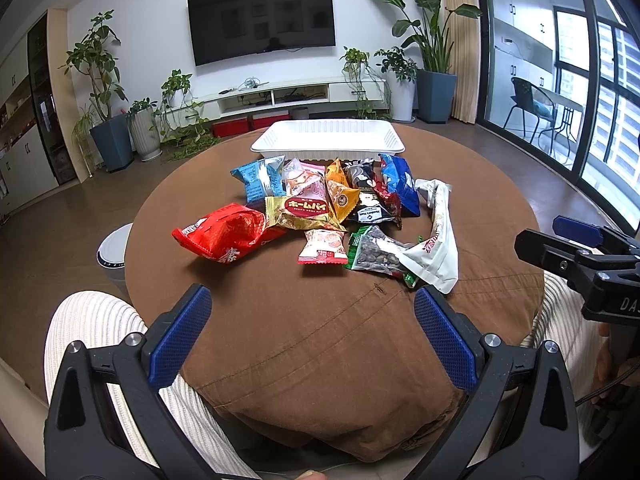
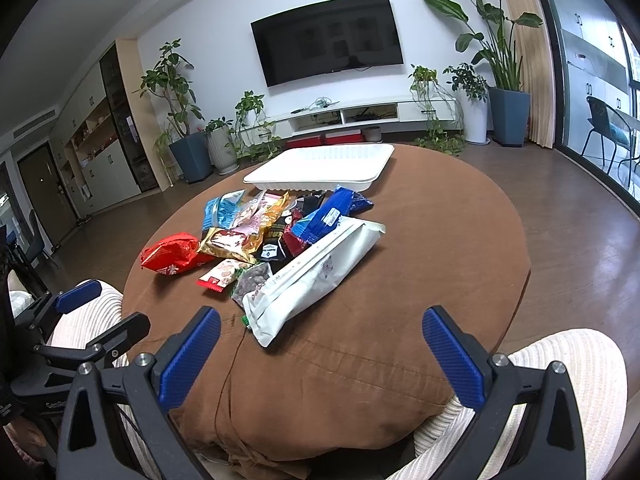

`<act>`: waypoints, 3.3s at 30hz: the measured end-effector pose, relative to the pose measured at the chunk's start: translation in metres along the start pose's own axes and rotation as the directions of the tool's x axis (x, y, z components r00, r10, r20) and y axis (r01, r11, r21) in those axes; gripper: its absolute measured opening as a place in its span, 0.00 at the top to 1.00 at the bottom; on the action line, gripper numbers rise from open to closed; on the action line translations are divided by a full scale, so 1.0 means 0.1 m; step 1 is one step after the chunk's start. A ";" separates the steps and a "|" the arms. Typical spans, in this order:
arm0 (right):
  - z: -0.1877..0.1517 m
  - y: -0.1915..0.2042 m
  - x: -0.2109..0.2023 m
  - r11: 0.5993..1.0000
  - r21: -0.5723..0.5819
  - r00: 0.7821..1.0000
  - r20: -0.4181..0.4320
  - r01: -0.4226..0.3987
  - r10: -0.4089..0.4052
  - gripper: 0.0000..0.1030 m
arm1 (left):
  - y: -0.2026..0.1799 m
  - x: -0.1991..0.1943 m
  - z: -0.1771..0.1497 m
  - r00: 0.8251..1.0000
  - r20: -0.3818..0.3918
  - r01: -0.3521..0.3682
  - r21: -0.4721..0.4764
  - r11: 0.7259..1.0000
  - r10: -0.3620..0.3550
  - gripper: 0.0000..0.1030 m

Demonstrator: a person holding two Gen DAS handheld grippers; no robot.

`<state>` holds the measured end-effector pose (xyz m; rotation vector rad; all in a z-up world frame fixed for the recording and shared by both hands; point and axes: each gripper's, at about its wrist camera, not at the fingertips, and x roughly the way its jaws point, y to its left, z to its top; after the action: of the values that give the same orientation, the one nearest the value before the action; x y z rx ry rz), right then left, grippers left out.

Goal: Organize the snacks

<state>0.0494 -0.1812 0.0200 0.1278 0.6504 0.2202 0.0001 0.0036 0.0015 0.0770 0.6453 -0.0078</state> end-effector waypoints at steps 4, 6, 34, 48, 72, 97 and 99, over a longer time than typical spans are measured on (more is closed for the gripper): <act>0.03 0.01 0.00 1.000 0.000 1.000 0.008 -0.004 0.004 0.00 | 0.02 0.02 0.00 1.000 -0.003 -0.007 -0.003 1.000 0.007 0.00; 0.07 0.03 -0.03 1.000 0.005 1.000 0.027 -0.010 0.010 0.00 | 0.05 0.03 0.00 1.000 -0.003 -0.015 -0.005 1.000 0.015 0.00; 0.21 0.17 1.14 0.960 0.263 0.939 -0.297 -0.092 0.171 0.23 | 0.92 0.87 0.51 0.983 -0.093 -0.153 0.042 0.987 0.157 0.00; 0.25 -0.11 1.27 0.942 0.328 0.932 -0.311 -0.078 0.186 0.50 | 0.92 1.59 0.65 0.966 -0.216 -0.098 0.203 0.974 0.142 0.00; -0.01 -0.71 1.21 0.766 0.609 0.898 -0.192 -0.208 0.397 0.84 | 1.17 1.97 0.66 0.923 -0.365 0.117 -0.040 0.992 -0.123 0.66; 0.81 -1.00 1.68 0.562 0.693 0.814 0.061 -0.451 0.578 0.84 | 1.22 1.86 1.76 0.923 -0.273 0.251 -0.107 0.962 -0.271 0.66; 0.90 -1.01 1.73 0.576 0.683 0.821 0.062 -0.449 0.567 0.84 | 1.21 1.95 1.90 0.925 -0.272 0.248 -0.102 0.963 -0.267 0.66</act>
<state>0.2550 -0.2411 -0.0291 1.0400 0.8287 0.5595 0.2742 0.1139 0.0440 -0.0734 0.9392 -0.2334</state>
